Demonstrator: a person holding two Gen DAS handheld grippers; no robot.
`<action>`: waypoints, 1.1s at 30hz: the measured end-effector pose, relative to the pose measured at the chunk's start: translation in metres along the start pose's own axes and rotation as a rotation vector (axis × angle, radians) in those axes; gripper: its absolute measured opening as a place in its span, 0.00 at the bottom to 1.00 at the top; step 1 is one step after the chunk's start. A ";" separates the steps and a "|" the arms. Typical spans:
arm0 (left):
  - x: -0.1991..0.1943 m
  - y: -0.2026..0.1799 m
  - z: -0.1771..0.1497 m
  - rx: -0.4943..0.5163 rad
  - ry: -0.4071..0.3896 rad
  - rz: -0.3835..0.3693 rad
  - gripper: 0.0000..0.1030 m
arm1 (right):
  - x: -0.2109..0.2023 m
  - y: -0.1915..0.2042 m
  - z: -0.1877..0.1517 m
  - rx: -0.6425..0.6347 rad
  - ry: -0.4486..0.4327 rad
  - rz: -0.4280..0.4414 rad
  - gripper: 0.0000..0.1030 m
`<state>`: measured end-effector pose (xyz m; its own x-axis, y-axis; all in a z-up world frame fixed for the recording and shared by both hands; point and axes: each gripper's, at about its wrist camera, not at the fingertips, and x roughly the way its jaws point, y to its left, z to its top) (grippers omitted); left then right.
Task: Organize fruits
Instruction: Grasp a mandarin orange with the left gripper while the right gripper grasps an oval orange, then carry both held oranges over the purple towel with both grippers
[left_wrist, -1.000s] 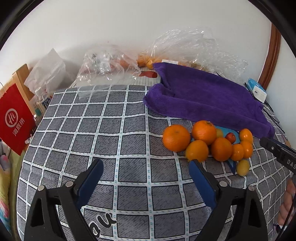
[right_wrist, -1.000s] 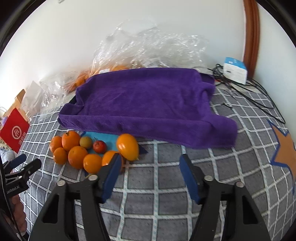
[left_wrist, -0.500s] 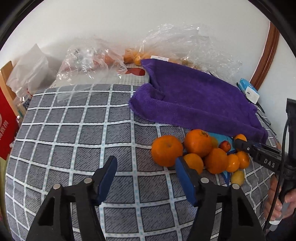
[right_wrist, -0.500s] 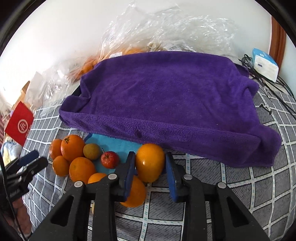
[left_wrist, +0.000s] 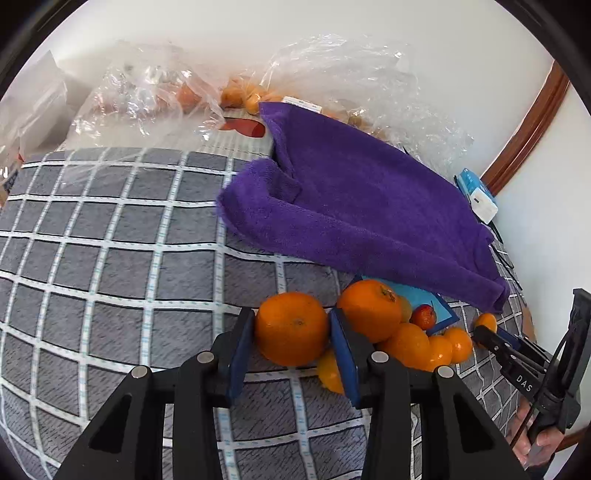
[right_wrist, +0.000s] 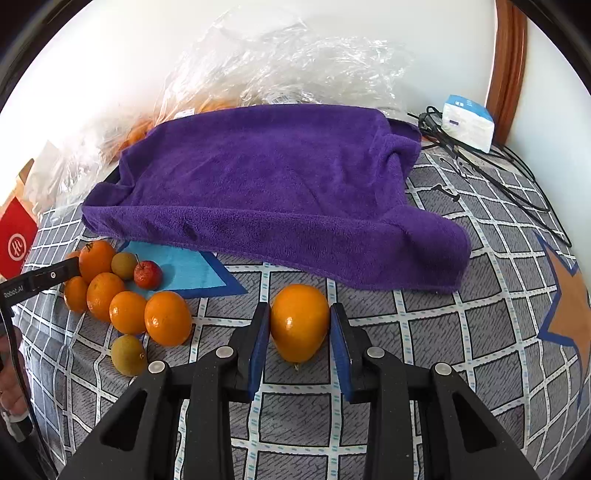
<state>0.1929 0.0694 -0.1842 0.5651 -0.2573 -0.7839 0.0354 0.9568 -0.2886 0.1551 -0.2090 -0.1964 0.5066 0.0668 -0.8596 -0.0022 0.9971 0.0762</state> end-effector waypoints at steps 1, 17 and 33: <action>-0.004 0.003 -0.001 -0.003 -0.010 0.011 0.38 | 0.000 -0.001 -0.002 -0.004 0.002 0.000 0.32; -0.006 0.000 -0.007 0.034 -0.003 0.105 0.38 | -0.021 -0.001 -0.004 0.011 -0.060 0.001 0.31; -0.079 -0.038 0.023 0.078 -0.105 0.110 0.38 | -0.067 -0.008 0.029 0.035 -0.135 -0.008 0.31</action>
<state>0.1658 0.0569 -0.0987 0.6521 -0.1390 -0.7452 0.0302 0.9870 -0.1577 0.1464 -0.2228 -0.1250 0.6180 0.0512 -0.7845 0.0313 0.9955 0.0896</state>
